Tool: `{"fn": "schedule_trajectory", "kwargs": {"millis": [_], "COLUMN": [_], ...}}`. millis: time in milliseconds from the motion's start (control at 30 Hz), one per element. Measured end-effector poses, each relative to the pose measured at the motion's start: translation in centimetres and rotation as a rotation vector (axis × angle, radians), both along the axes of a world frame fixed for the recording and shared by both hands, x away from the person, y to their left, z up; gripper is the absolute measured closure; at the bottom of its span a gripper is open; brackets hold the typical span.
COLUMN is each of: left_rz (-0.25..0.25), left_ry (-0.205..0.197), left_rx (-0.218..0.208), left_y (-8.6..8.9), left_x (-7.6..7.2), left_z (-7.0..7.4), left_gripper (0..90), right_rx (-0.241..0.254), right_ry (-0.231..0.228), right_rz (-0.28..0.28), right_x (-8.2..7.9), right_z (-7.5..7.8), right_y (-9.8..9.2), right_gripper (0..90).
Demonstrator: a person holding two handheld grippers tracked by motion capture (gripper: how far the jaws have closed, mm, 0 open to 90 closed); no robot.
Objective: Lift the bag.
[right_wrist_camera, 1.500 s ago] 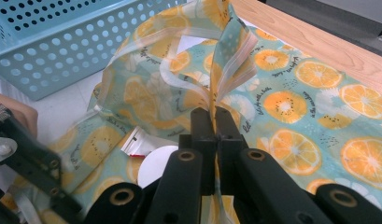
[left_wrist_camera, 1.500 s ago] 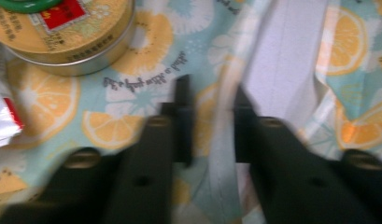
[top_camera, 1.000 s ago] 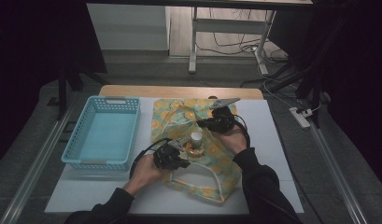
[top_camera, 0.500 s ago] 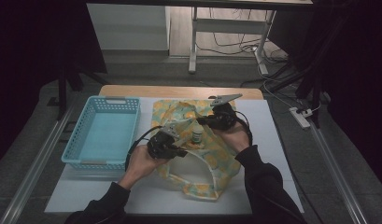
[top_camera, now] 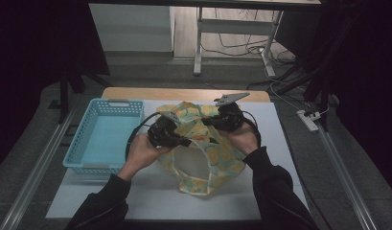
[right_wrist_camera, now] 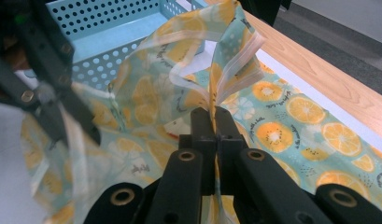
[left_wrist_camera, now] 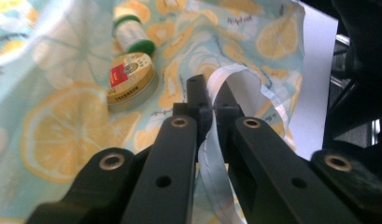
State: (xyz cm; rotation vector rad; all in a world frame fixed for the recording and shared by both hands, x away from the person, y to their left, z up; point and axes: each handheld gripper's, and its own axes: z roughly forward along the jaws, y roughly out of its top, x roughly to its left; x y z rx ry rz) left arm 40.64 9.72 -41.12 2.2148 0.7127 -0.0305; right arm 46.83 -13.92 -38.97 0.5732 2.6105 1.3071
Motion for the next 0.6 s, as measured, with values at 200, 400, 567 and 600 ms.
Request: {"fn": "schedule_trajectory", "kwargs": {"millis": [200,400,567,600], "left_rz": [0.009,0.016,0.018,0.017], "left_ry": [-0.003,-0.018,-0.020,-0.023], "left_rx": [-0.019,-0.061,-0.096,-0.098], "left_y": [0.5,1.1,1.6,1.7], "left_x": [1.2,2.1,2.8,2.9], "left_z": [1.9,4.3,6.2,6.6], "left_gripper": [89.5,89.5,89.5,89.5], "right_rx": [0.002,0.002,0.007,0.010], "right_ry": [0.000,-0.019,-0.036,-0.041], "right_rz": [0.011,0.020,0.025,0.026], "right_x": [-0.2,-0.4,-0.6,-0.6], "right_z": [1.2,2.7,4.1,4.4], "right_y": [0.1,0.2,0.4,0.5], "right_gripper": [89.7,89.7,89.7,89.7]}}
